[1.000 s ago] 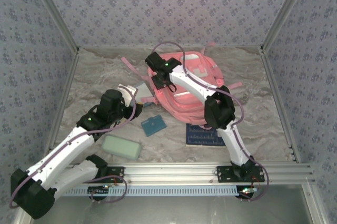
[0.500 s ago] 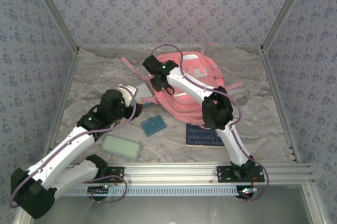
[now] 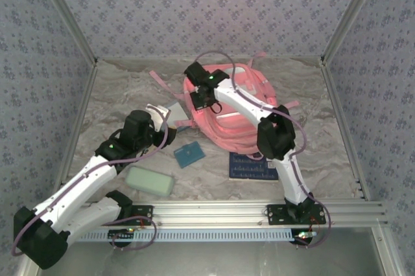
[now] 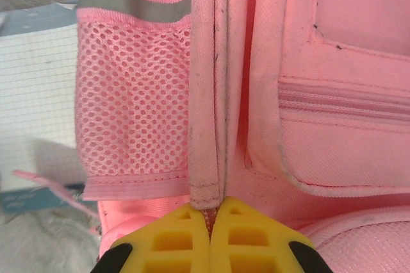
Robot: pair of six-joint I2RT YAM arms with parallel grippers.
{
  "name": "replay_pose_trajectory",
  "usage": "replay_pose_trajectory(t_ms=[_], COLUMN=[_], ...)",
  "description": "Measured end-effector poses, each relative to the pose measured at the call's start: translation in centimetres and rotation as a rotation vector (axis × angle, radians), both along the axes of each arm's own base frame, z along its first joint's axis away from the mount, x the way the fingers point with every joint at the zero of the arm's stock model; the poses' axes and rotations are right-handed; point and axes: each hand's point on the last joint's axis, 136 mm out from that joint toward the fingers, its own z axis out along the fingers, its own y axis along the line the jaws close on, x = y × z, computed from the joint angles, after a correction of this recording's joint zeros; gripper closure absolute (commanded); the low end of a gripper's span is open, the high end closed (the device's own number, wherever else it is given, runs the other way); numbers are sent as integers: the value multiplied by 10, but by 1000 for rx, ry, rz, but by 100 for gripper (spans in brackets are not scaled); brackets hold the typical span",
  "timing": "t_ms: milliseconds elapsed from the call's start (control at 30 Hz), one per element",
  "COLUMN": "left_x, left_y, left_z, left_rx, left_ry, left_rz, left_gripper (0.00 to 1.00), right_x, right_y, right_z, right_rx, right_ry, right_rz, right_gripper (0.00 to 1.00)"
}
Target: Pack the student bag
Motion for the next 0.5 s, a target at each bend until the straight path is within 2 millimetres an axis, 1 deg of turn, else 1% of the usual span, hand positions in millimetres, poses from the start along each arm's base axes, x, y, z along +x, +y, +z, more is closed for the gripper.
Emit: replay_pose_trajectory(t_ms=[67,100,167,233,300,400,500], left_x=[0,0,-1,-2,-5,-10,-17], left_y=[-6,-10,-19,-29,-37,-48,-60], left_z=[-2,-2,-3,-3,-4,-6,-5], left_rx=[-12,-23,-52,-85,-109,-128,-133], left_ry=[9,15,22,23,18,-1,-47], left_rz=[-26,-43,-77,-122,-169,-247,-353], left_gripper=[55,57,54,48,47,46,46], right_x=[0,-1,-2,-5,-10,-23,-36], right_y=[-10,-16,-27,-38,-46,-53,-53], right_z=[17,28,45,62,73,78,74], right_rx=[57,91,144,194,234,290,331], right_ry=[13,17,20,18,19,39,64], right_rz=[6,9,19,33,51,87,125], right_gripper=[100,100,100,100,100,100,100])
